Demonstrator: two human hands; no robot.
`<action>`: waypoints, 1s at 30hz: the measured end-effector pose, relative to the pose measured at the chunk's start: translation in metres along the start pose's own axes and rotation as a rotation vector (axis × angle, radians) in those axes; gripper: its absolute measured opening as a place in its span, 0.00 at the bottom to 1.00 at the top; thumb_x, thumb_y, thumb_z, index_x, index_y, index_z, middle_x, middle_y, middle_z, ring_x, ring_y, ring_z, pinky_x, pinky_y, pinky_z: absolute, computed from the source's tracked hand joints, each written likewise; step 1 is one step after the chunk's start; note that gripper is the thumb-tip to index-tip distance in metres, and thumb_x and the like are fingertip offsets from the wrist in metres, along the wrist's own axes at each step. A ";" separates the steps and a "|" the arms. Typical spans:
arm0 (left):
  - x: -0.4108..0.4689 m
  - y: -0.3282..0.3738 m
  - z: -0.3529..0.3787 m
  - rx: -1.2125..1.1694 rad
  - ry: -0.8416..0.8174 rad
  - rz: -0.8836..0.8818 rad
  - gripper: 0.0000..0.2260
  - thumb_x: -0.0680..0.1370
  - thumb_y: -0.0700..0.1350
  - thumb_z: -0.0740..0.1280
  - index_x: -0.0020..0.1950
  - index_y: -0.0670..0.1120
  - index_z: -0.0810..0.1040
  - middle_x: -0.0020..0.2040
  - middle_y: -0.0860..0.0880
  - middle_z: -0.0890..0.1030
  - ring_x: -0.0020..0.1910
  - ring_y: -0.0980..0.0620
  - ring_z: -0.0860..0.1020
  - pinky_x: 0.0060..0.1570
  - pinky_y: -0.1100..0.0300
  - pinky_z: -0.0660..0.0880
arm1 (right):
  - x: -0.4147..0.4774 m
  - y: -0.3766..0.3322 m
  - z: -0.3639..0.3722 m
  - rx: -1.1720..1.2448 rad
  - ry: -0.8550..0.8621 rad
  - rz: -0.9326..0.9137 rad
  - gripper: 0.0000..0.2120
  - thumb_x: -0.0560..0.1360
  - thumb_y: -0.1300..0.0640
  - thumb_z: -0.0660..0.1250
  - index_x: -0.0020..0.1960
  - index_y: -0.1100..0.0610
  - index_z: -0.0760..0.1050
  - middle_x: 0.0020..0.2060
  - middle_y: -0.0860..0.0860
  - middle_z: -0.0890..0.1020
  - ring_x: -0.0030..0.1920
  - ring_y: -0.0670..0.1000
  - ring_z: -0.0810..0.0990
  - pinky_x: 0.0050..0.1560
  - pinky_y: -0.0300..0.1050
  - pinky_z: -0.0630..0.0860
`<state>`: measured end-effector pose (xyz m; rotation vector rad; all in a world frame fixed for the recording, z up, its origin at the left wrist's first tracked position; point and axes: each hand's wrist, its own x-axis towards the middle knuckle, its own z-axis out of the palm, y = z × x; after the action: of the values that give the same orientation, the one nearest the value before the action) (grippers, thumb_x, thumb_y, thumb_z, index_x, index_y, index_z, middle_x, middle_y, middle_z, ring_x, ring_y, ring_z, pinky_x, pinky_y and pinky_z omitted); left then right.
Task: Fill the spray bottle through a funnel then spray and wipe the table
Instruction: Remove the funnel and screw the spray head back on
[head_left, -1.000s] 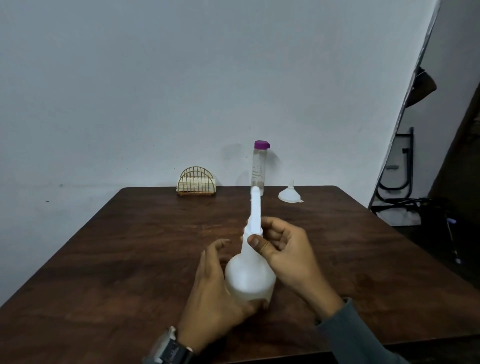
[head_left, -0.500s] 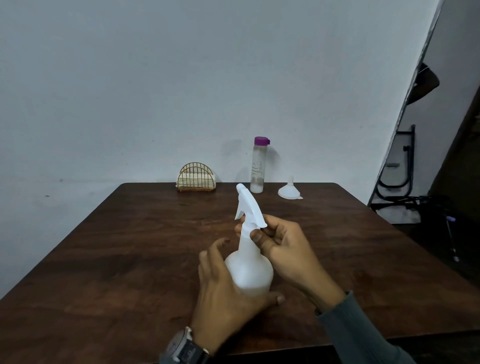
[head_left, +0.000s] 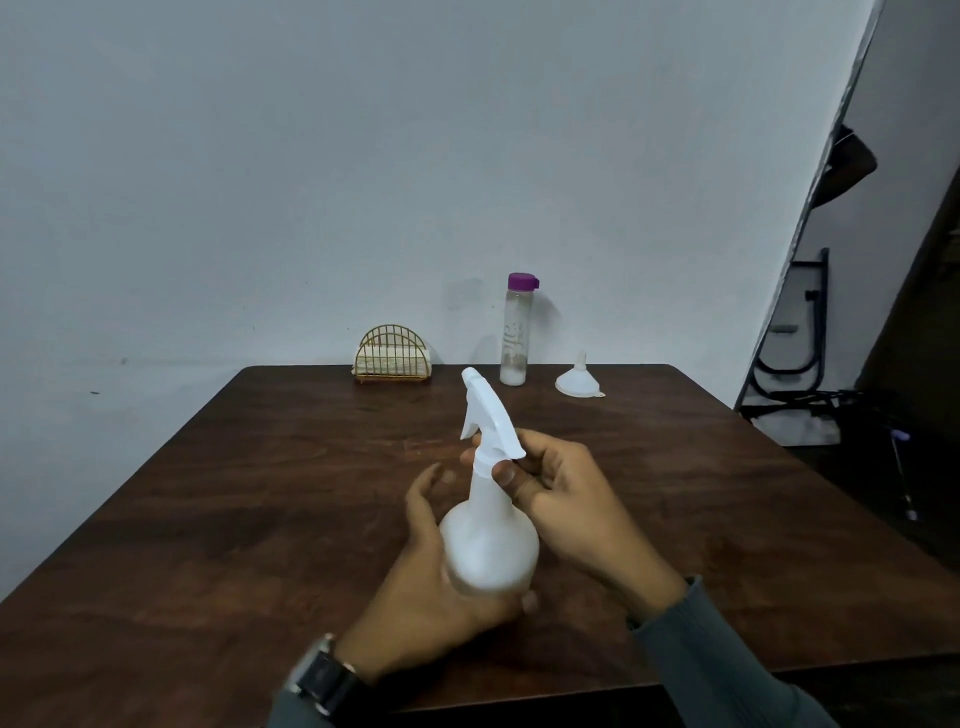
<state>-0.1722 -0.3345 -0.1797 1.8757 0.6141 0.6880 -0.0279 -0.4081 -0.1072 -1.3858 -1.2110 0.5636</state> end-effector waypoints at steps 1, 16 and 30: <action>0.001 -0.001 -0.009 -0.042 -0.071 0.001 0.57 0.60 0.58 0.86 0.76 0.65 0.49 0.72 0.66 0.72 0.71 0.61 0.74 0.70 0.55 0.75 | 0.000 -0.002 -0.001 -0.019 -0.016 -0.003 0.16 0.81 0.64 0.67 0.54 0.41 0.81 0.49 0.37 0.88 0.57 0.41 0.84 0.63 0.45 0.78; 0.003 0.006 -0.017 0.072 0.041 0.038 0.59 0.54 0.61 0.87 0.75 0.68 0.53 0.66 0.63 0.76 0.64 0.62 0.77 0.63 0.54 0.79 | -0.001 -0.002 0.001 0.006 -0.038 0.004 0.13 0.82 0.64 0.66 0.57 0.48 0.82 0.51 0.43 0.88 0.57 0.42 0.85 0.59 0.40 0.79; 0.002 0.010 -0.009 0.082 0.104 0.024 0.55 0.54 0.62 0.86 0.74 0.66 0.59 0.63 0.61 0.76 0.63 0.58 0.78 0.61 0.53 0.80 | -0.004 -0.004 0.002 0.005 0.007 0.003 0.15 0.81 0.65 0.67 0.55 0.44 0.80 0.47 0.39 0.88 0.55 0.40 0.85 0.56 0.37 0.79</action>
<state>-0.1760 -0.3308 -0.1670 1.9345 0.6961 0.7903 -0.0327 -0.4113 -0.1055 -1.3851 -1.2011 0.5627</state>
